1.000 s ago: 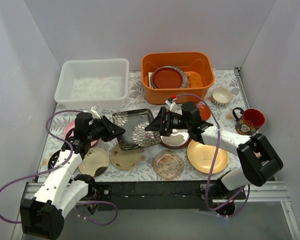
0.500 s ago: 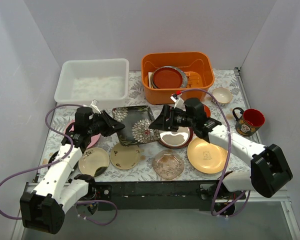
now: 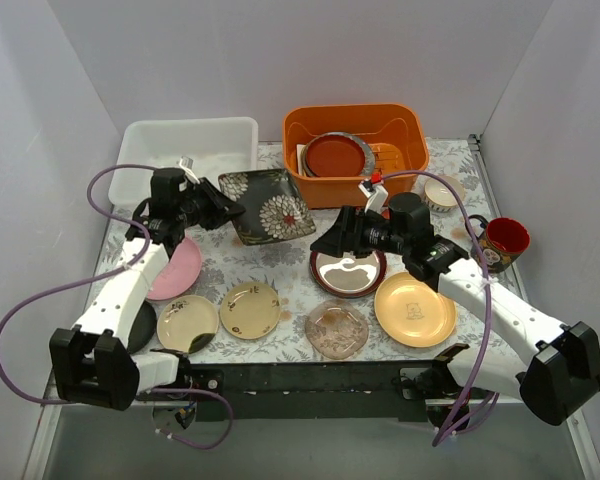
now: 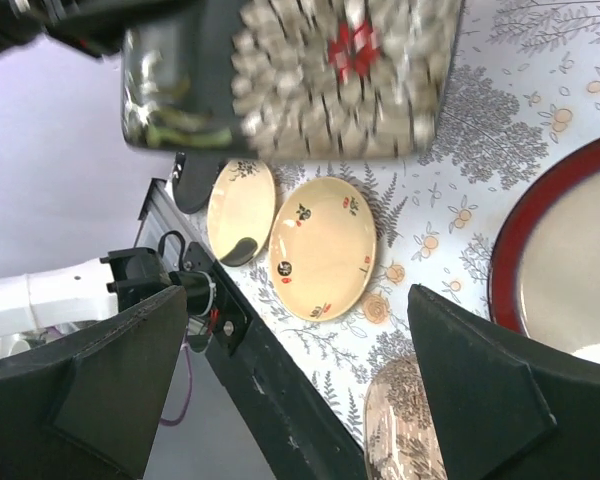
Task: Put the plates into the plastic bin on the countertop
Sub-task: Place the plate in the plastic bin, then pick up the plate at the center of the board.
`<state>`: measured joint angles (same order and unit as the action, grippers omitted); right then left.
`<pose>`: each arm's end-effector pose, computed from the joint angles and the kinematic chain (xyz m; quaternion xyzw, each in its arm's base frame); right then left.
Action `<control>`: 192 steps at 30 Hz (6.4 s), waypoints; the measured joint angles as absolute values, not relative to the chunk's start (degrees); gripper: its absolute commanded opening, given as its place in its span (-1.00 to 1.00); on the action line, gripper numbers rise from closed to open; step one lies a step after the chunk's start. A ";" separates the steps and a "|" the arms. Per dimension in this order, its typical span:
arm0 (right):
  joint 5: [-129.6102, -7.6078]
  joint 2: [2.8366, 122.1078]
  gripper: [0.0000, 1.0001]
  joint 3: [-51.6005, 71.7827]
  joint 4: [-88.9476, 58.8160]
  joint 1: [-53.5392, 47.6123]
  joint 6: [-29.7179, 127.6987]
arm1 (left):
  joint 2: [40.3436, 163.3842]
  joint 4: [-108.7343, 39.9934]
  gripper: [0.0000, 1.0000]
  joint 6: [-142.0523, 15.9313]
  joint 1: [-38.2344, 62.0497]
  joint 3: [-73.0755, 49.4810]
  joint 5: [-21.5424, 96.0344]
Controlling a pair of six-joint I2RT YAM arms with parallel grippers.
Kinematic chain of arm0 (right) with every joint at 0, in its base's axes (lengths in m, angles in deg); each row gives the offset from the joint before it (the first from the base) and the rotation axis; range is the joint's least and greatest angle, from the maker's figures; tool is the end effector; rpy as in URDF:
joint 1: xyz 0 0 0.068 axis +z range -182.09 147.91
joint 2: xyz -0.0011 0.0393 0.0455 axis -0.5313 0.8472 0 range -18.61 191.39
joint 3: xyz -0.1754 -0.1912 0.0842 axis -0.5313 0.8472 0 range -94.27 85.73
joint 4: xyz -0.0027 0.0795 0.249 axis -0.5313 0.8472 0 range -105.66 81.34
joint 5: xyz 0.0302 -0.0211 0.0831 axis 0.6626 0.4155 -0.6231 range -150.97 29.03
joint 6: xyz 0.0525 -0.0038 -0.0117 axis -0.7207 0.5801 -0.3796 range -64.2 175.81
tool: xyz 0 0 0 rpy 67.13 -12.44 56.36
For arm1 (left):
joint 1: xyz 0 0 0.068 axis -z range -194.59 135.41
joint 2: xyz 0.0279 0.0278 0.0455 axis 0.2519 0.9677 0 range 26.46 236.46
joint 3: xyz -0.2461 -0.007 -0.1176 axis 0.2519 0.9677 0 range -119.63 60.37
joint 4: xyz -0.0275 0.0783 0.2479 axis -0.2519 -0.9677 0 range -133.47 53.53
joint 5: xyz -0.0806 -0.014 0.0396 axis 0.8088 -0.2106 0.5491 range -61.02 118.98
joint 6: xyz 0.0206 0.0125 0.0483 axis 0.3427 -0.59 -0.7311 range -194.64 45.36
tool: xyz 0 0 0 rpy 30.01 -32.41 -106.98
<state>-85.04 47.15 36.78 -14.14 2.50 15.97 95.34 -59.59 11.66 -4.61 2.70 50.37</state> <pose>0.2094 0.1621 0.3073 -0.0857 0.7977 0.4809 0.3538 0.2591 -0.0586 0.3106 -0.4687 0.7367 -0.4513 0.1840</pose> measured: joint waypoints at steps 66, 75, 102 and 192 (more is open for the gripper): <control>-88.50 45.42 0.95 40.62 -11.13 1.30 19.14 | 133.72 -65.16 -1.00 36.56 -25.29 -29.47 37.78; -88.61 45.53 0.95 42.39 -12.55 1.30 18.46 | 137.79 -66.32 -1.00 34.57 -25.29 -31.07 34.31; -92.37 51.34 0.92 43.38 -15.85 1.23 18.55 | 143.40 -62.54 -0.39 26.92 -25.09 -32.62 31.16; -87.10 45.47 0.97 40.71 -4.31 -0.85 22.70 | 112.80 -40.73 0.68 15.27 -18.95 -16.14 69.10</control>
